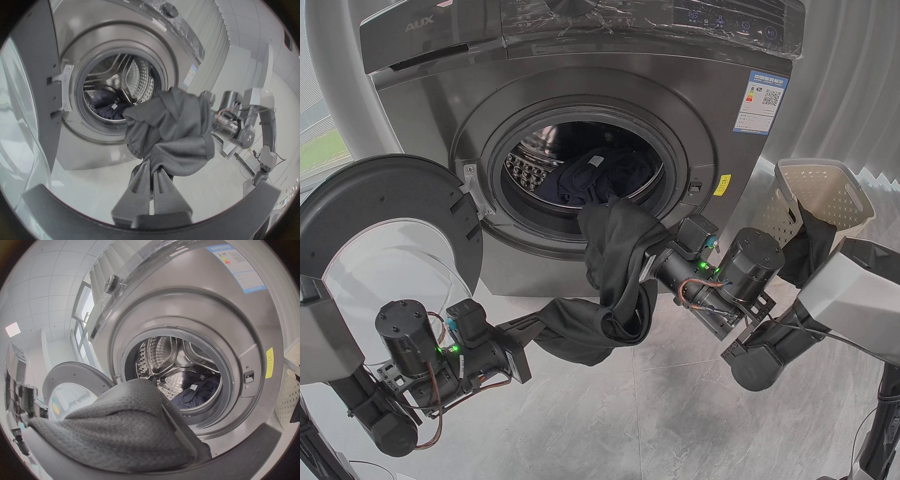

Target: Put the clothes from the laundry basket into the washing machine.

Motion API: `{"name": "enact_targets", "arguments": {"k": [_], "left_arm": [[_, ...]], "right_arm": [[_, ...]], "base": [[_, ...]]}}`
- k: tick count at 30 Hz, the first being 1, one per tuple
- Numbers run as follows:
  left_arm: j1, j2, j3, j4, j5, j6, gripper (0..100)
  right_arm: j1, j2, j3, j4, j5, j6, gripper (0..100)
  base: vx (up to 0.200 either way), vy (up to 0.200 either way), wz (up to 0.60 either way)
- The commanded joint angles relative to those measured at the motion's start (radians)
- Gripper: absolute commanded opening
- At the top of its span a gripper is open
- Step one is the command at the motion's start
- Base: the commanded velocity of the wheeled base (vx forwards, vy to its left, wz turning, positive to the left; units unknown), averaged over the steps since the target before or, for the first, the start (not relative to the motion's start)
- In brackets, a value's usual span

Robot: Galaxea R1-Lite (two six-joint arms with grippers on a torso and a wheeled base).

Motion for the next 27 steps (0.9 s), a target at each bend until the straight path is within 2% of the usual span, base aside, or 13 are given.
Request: {"name": "enact_targets", "arguments": {"k": [1,2,3,7,11,15,17,19,24,27], "left_arm": [[-0.005,0.104,-0.019,-0.001,0.001,0.001,0],[-0.004,0.106,-0.021,-0.001,0.001,0.001,0],[-0.005,0.106,-0.021,-0.001,0.001,0.001,100],[-0.01,0.107,0.005,-0.001,-0.001,-0.001,100],[-0.054,0.11,0.12,-0.001,-0.004,0.007,100],[-0.087,0.129,0.175,-0.001,-0.032,0.042,100],[-0.096,0.13,0.182,-0.001,-0.044,0.061,100],[-0.106,0.135,0.175,-0.001,-0.048,0.065,100],[-0.133,0.121,0.123,-0.001,-0.055,0.065,100],[-0.162,0.1,0.125,-0.001,-0.09,0.067,100]], "right_arm": [[0.036,-0.08,0.079,0.0,0.0,0.001,0],[0.036,-0.08,0.082,-0.002,0.0,0.001,0],[0.034,-0.08,0.082,0.0,0.0,0.001,0],[0.033,-0.079,0.074,0.003,0.0,0.001,0],[0.031,-0.074,0.059,0.004,0.0,0.001,0],[0.031,-0.07,0.039,0.006,-0.001,0.001,0],[0.034,-0.068,0.034,0.008,-0.001,0.001,0],[0.036,-0.066,0.036,0.008,-0.001,0.001,0],[0.041,-0.059,0.036,0.008,-0.001,0.001,0],[0.039,-0.05,0.034,0.008,-0.001,0.001,0]], "base": [[0.0,0.0,0.0],[0.0,0.0,0.0],[0.0,0.0,0.0],[0.0,0.0,0.0],[0.0,0.0,0.0],[0.0,0.0,0.0],[0.0,0.0,0.0],[0.0,0.0,0.0],[0.0,0.0,0.0],[0.0,0.0,0.0]]}}
